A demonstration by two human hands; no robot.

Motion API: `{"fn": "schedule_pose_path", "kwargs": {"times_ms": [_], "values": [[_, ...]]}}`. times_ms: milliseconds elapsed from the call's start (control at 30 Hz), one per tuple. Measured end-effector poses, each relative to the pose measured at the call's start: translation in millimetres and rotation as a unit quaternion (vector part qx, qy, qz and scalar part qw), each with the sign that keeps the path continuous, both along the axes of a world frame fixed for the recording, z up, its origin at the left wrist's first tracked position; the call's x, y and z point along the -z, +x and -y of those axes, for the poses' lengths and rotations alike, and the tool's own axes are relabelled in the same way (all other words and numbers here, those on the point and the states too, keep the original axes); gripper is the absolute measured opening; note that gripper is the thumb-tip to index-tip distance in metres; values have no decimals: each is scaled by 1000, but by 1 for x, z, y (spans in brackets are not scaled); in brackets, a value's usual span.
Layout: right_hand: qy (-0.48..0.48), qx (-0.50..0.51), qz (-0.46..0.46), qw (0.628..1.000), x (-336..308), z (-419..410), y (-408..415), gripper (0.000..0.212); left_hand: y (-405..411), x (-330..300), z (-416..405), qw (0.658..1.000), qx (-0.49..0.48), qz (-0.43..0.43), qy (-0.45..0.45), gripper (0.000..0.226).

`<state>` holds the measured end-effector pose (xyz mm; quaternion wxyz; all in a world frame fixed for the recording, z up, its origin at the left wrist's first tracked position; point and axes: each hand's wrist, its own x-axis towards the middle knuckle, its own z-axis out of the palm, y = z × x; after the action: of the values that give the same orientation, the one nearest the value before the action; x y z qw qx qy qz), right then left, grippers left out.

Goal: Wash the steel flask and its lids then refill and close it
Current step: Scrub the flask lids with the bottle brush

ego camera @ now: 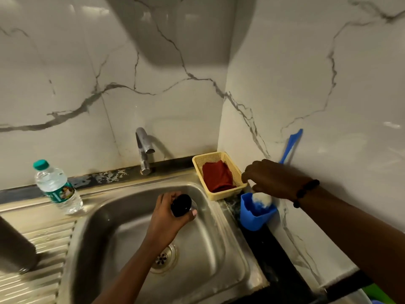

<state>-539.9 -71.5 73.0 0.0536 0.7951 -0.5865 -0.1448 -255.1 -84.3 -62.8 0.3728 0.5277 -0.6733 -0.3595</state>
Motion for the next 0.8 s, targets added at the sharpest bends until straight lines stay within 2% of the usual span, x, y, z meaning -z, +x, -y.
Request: {"fn": "schedule_pose_path", "kwargs": {"times_ms": [100, 200, 267, 367, 400, 467, 533, 600, 667, 700, 800], "values": [[-30, 4, 205, 978, 4, 8, 26, 27, 6, -5, -4, 997, -35, -72, 18, 48], [-11, 39, 444, 895, 32, 17, 61, 22, 15, -8, -6, 987, -62, -142, 33, 37], [14, 55, 528, 847, 58, 26, 87, 29, 29, -4, -3, 987, -78, -134, 39, 36], [69, 62, 549, 831, 96, 50, 126, 55, 50, -3, 1, 989, -95, -108, 44, 27], [67, 49, 551, 831, 108, 59, 135, 57, 54, -4, 1, 988, -104, -106, 44, 20], [44, 18, 550, 834, 126, 80, 153, 48, 65, -4, 5, 987, -127, -93, 38, 11], [15, 7, 538, 843, 138, 101, 169, 42, 74, -3, 11, 985, -146, -81, 33, 9], [0, -6, 495, 869, 143, 120, 184, 45, 82, -2, 16, 984, -160, -69, 34, 8], [-21, -48, 403, 914, 148, 144, 197, 65, 88, -1, 20, 984, -166, -63, 33, 7], [-28, -65, 376, 924, 149, 156, 203, 74, 91, -1, 22, 983, -169, -59, 29, 7], [-27, -89, 403, 911, 153, 188, 220, 76, 95, 2, 30, 981, -185, -55, 23, 7]]}}
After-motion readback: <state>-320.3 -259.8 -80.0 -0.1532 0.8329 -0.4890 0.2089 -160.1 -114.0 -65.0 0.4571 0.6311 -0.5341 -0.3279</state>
